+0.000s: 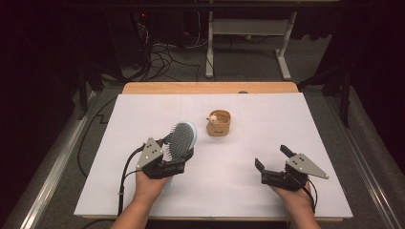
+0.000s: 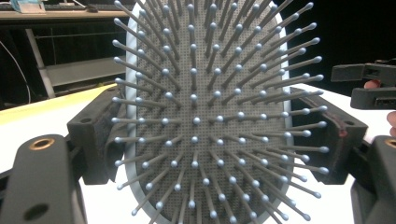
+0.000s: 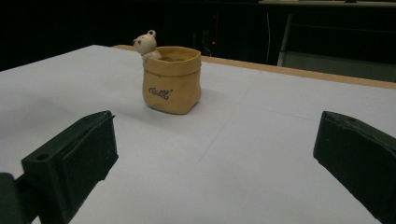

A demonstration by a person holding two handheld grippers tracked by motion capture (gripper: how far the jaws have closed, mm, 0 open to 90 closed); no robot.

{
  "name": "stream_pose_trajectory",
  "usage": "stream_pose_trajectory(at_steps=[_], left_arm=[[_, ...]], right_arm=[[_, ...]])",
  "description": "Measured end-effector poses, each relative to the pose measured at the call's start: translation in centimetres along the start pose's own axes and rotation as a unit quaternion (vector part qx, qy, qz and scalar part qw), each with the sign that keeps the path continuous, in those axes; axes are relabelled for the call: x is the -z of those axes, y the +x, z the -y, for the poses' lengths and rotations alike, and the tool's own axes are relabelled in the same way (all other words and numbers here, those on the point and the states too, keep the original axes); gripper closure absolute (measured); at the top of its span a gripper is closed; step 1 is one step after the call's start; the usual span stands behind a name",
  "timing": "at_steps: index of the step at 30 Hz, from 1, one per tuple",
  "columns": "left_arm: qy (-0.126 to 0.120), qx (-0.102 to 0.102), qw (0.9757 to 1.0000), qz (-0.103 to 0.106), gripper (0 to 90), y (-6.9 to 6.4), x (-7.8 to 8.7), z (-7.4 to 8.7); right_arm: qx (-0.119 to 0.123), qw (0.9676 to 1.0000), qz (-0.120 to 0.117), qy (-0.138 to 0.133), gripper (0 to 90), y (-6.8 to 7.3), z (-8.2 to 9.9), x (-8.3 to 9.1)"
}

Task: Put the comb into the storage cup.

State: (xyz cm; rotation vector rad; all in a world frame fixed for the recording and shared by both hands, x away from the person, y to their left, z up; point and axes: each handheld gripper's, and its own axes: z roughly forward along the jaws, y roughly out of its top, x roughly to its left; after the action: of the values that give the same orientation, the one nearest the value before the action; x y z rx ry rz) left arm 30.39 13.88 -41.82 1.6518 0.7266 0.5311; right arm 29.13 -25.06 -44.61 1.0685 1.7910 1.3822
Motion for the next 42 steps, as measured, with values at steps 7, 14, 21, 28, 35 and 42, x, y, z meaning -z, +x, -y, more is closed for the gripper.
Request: stream_pose_trajectory(at_steps=[7,14,21,28,35,42], left_arm=[[0.000,-0.006,1.0000,0.000,20.9,-0.3,-0.2,-0.2],[0.003,-0.017,0.9998,0.005,20.9,-1.0,-0.6,-0.4],[0.003,-0.029,0.9995,0.010,20.9,-1.6,-0.9,-0.9],[0.007,-0.033,0.9994,0.013,20.8,-1.8,-1.4,-1.1],[0.014,-0.034,0.9992,0.014,20.8,-2.0,-1.6,-0.9],[0.015,-0.037,0.9991,0.016,20.9,-2.3,-1.9,-0.7]], right_arm=[[0.014,0.9996,-0.023,0.001,0.2,1.7,-0.8,-1.1],[0.025,0.9983,-0.053,0.004,0.2,3.3,-1.9,-1.6],[0.023,0.9977,-0.064,0.007,0.2,4.0,-2.9,-2.0],[0.010,0.9970,-0.077,0.001,0.2,4.2,-4.2,-2.4],[0.008,0.9961,-0.087,-0.004,0.2,4.8,-5.2,-2.7],[-0.002,0.9943,-0.106,0.000,0.2,5.1,-5.5,-3.1]])
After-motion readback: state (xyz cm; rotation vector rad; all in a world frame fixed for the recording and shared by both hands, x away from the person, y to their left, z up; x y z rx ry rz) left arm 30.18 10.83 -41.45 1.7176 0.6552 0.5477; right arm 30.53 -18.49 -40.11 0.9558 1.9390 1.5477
